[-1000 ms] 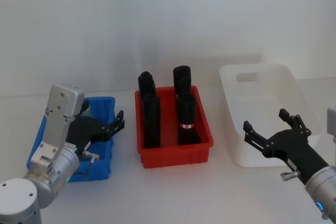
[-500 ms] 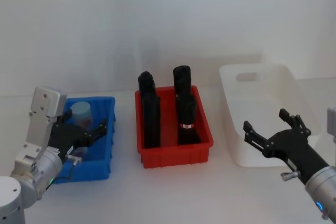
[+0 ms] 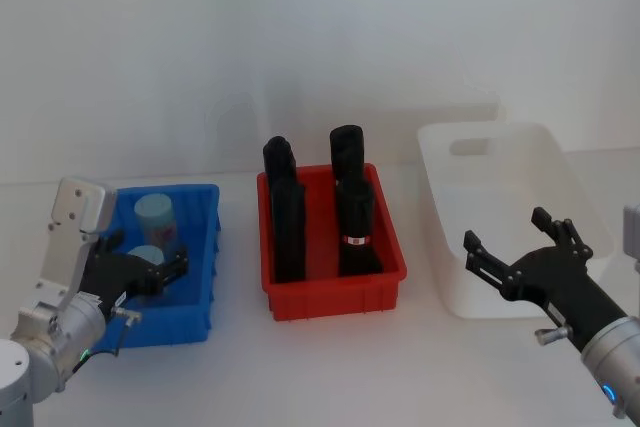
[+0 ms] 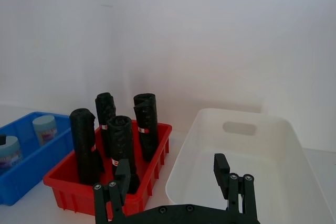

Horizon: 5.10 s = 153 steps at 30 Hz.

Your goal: Pick the cotton swabs from the blue box and place them into the white box.

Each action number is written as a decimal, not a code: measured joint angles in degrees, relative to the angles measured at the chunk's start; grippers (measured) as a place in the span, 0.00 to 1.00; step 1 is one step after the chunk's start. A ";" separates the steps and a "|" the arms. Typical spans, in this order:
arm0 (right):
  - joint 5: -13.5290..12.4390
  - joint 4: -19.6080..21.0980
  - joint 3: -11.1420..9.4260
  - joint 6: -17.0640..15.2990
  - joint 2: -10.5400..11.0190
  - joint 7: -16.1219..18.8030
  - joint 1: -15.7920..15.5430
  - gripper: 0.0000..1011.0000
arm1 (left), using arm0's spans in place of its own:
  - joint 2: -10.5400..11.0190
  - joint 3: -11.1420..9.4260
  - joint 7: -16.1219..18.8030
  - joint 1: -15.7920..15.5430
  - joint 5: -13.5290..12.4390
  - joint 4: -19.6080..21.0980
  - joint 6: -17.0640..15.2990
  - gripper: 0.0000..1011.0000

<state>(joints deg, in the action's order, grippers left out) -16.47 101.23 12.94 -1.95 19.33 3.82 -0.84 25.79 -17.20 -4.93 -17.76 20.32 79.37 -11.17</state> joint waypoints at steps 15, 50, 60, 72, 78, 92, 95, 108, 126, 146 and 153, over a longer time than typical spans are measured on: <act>0.00 0.00 -0.01 0.00 0.00 0.00 0.00 0.99 | -0.58 0.24 -2.46 -1.63 -1.28 -4.55 -1.11 0.99; 0.00 0.00 0.00 0.00 0.00 0.00 0.00 0.99 | -3.26 0.48 -6.92 -7.36 -2.20 -15.70 0.55 0.71; 0.00 0.00 0.00 0.00 0.00 0.00 0.00 0.99 | -3.38 0.78 -6.35 -7.66 -2.51 -16.01 1.35 0.66; 0.00 0.00 0.00 0.00 0.00 0.00 0.00 0.99 | -2.38 1.72 -5.72 -6.71 -2.81 -10.21 1.74 0.66; 0.00 0.00 0.00 0.00 0.00 0.00 0.00 0.99 | -1.45 2.32 -6.93 -6.13 -3.10 -4.80 0.59 0.66; 0.00 0.00 0.00 0.00 0.00 0.00 0.00 0.99 | 0.15 2.82 -13.89 -5.58 -3.13 3.89 -1.99 0.66; 0.00 0.00 0.00 0.00 0.00 0.00 0.00 0.99 | 0.44 2.85 -16.01 -5.58 -2.82 5.33 -2.45 0.66; 0.00 0.00 0.00 0.00 0.00 0.00 0.00 0.99 | 1.24 2.55 -25.48 -6.05 -1.22 10.06 -4.69 0.66; 0.00 0.00 -0.01 0.00 0.00 0.03 0.00 0.99 | 1.18 0.97 -35.67 -6.94 0.25 14.12 -7.55 0.66; 1.49 1.37 0.36 1.16 1.21 9.14 0.43 0.99 | 1.09 0.40 -38.67 -7.19 0.71 15.49 -8.63 0.66; 1.99 2.46 0.58 1.67 1.99 14.10 0.86 0.99 | 1.09 0.35 -38.97 -7.23 0.75 15.64 -8.73 0.66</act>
<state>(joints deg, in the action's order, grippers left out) -14.47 103.69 13.52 -0.28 21.33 17.92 0.02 26.87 -16.85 -43.90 -24.99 21.08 95.01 -19.89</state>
